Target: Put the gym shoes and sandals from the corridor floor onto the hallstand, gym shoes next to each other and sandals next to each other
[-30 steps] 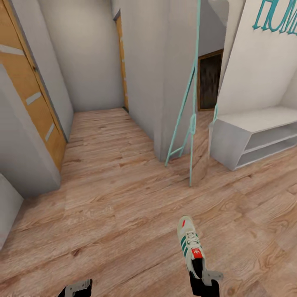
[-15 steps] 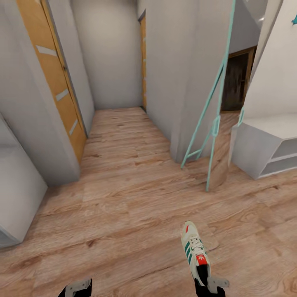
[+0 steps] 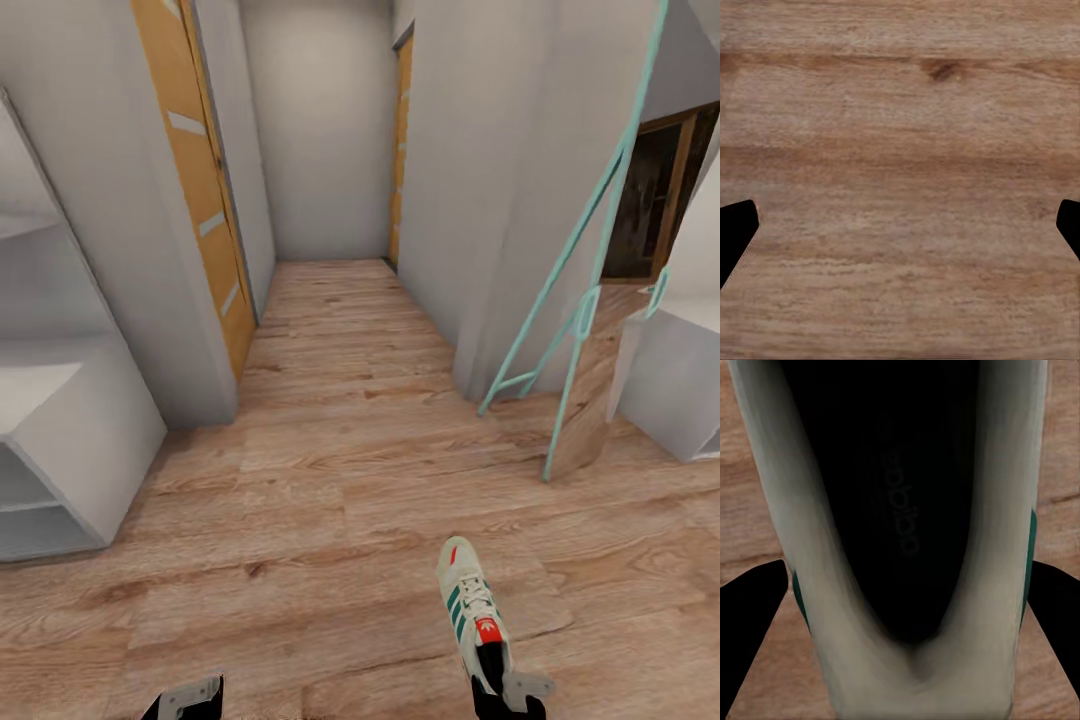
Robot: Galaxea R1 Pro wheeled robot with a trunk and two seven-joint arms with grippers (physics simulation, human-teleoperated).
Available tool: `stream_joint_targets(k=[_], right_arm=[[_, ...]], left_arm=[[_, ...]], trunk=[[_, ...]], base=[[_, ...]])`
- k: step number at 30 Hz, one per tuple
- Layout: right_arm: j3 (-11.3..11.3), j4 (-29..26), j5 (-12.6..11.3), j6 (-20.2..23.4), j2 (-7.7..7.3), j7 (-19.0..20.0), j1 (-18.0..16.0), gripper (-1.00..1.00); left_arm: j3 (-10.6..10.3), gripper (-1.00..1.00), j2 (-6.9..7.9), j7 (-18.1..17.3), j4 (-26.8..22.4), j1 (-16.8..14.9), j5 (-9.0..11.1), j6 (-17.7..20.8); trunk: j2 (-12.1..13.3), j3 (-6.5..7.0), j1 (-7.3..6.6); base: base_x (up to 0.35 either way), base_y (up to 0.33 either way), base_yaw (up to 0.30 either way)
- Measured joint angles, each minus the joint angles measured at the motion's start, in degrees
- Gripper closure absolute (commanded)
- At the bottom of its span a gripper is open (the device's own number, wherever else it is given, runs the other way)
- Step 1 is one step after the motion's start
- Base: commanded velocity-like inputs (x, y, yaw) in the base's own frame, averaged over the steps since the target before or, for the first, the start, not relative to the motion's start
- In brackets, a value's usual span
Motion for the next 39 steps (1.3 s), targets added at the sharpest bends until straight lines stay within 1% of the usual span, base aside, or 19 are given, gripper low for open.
stream_joint_targets(k=[6,8,10,11,12,15,27,39], right_arm=[[0.00,0.03,0.00,0.02,-0.02,0.01,0.00,1.00],[0.00,0.03,0.00,0.03,-0.02,0.00,0.00,1.00],[0.00,0.03,0.00,0.06,-0.02,0.01,0.00,1.00],[0.00,0.03,0.00,0.07,-0.02,0.01,0.00,1.00],[0.00,0.03,0.00,0.08,-0.02,0.00,0.03,1.00],[0.01,0.04,0.02,0.08,-0.01,0.05,0.01,1.00],[0.08,0.11,0.08,0.09,0.06,0.08,0.03,1.00],[0.08,1.02,0.02,0.09,0.07,0.06,0.06,1.00]], left_arm=[[0.06,-1.00,0.05,0.01,0.03,0.00,0.04,0.00],[0.87,-1.00,0.07,0.09,0.01,0.00,0.06,0.00],[2.34,-1.00,0.08,0.16,-0.06,0.00,0.18,-0.01],[2.73,-1.00,0.09,0.16,-0.07,0.00,0.21,-0.01],[3.89,-1.00,0.10,-0.07,-0.08,0.00,0.31,-0.02],[4.55,-1.00,0.10,-0.38,-0.11,0.00,0.27,-0.02],[4.65,-1.00,-0.09,-0.57,-0.04,0.00,-0.03,0.07],[4.84,-1.00,-0.20,-0.58,-0.46,0.00,0.17,-0.01]], trunk=[[0.00,0.00,0.00],[0.00,0.00,0.00],[0.00,0.00,0.00],[0.00,0.00,0.00],[0.00,0.00,0.00],[0.00,0.00,0.00],[0.00,0.00,0.00],[0.00,-0.08,0.00]], base=[[0.000,0.000,0.281],[0.000,0.000,0.281],[0.000,0.000,0.281],[0.000,0.000,0.281],[0.000,0.000,0.281],[0.000,0.000,0.281],[0.000,0.000,0.281],[0.000,0.000,0.281]])
